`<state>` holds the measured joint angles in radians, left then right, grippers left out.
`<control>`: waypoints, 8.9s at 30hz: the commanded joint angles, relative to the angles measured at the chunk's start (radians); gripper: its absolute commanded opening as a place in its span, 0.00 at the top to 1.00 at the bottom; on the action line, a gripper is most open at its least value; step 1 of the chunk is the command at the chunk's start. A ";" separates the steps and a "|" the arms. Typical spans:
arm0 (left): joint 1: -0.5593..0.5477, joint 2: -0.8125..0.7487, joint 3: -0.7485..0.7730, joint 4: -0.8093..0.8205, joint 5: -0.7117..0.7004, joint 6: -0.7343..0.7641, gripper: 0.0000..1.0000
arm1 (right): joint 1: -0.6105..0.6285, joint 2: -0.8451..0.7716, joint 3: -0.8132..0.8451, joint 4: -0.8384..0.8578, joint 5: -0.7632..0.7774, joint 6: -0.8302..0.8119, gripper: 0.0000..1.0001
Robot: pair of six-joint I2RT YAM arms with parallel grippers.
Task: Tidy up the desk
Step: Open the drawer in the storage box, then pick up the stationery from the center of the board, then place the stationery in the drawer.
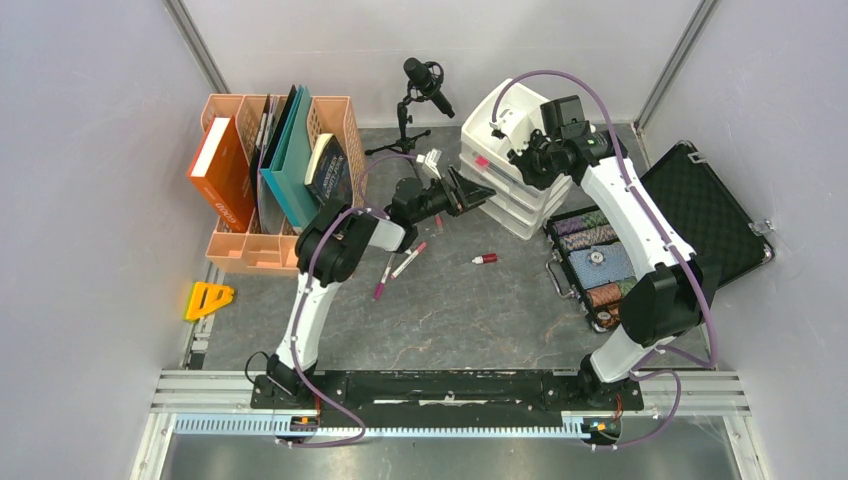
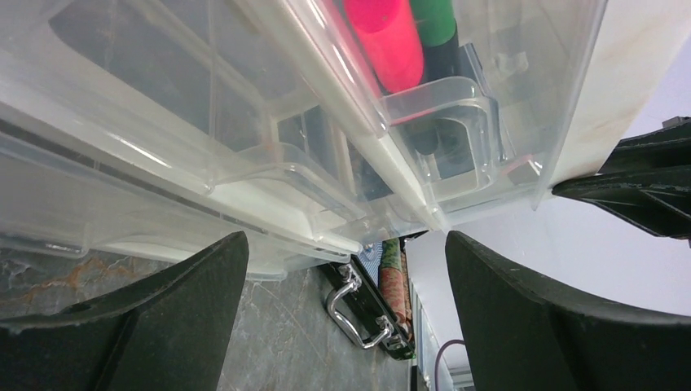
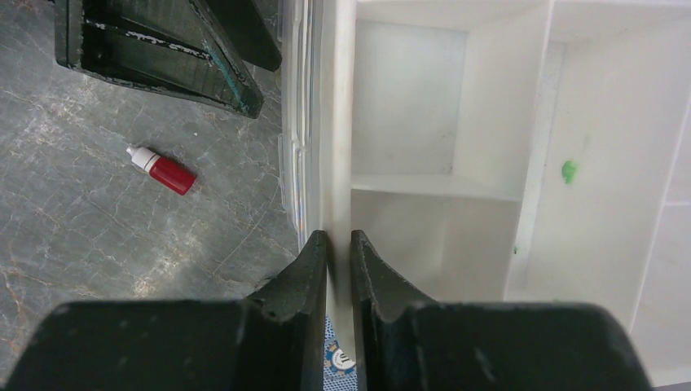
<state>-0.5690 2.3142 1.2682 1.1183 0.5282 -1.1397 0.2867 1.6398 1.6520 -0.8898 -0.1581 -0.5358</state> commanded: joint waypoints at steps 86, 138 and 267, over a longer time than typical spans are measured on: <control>-0.002 -0.452 -0.406 0.009 0.156 0.095 0.03 | -0.027 -0.023 -0.018 0.059 0.091 -0.067 1.00; 0.027 -1.305 -0.145 -1.888 -0.443 1.447 0.00 | 0.413 -0.201 -0.623 0.357 0.042 -0.357 0.36; 0.027 -0.800 -0.141 -1.658 -0.200 2.368 0.06 | 0.180 -0.137 -0.141 0.131 -0.021 -0.107 0.45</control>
<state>-0.5407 1.4246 1.0088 -0.4980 0.2523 0.9894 0.4683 1.5669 1.5555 -0.7860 -0.1329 -0.6693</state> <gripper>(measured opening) 0.968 0.549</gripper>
